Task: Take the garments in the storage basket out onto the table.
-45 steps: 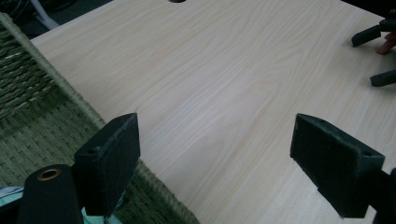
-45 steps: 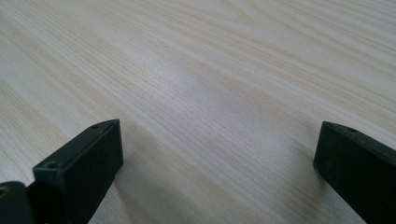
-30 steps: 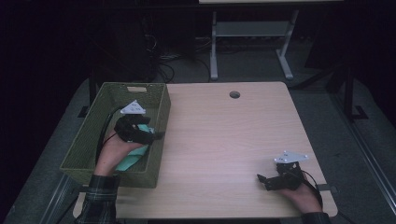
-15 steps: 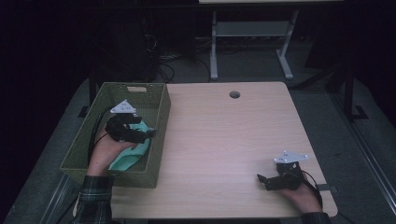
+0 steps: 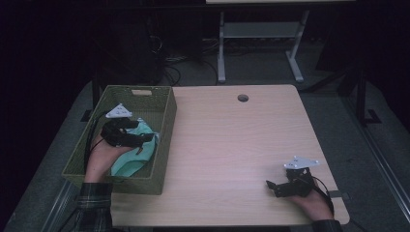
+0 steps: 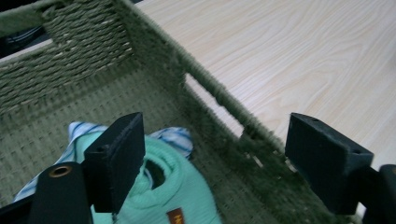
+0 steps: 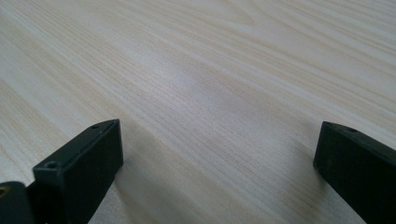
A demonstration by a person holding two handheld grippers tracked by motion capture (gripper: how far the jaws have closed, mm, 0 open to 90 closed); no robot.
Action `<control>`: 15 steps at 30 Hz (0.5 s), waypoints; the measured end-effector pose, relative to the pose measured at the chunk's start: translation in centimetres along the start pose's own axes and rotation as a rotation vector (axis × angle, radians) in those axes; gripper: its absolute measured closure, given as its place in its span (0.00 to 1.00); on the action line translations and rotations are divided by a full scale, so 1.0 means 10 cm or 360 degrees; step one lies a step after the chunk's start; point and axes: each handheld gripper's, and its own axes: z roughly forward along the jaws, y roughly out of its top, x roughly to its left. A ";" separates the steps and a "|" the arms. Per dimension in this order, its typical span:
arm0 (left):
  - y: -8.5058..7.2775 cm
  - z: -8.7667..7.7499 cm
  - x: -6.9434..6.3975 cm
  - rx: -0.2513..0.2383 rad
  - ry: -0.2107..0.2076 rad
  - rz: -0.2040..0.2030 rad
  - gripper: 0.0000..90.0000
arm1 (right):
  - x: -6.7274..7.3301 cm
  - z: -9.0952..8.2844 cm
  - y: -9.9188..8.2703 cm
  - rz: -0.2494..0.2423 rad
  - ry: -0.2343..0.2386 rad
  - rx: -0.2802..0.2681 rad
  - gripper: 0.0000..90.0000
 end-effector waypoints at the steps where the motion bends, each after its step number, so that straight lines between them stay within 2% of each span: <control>1: -0.02 0.00 0.02 -0.0001 0.0008 -0.0002 0.23 | 0.00 0.00 0.00 0.0001 0.0000 0.0000 0.01; 8: -0.10 0.04 0.10 0.0025 0.0055 -0.0014 0.24 | 0.00 0.00 0.00 -0.0002 0.0001 0.0001 0.01; 12: -0.13 0.09 0.12 0.0043 0.0047 -0.0038 0.26 | 0.00 0.00 0.00 0.0000 0.0000 0.0000 0.01; 15: -0.15 0.13 0.13 0.0070 0.0047 -0.0022 0.29 | 0.00 0.00 0.00 0.0001 0.0000 0.0001 0.01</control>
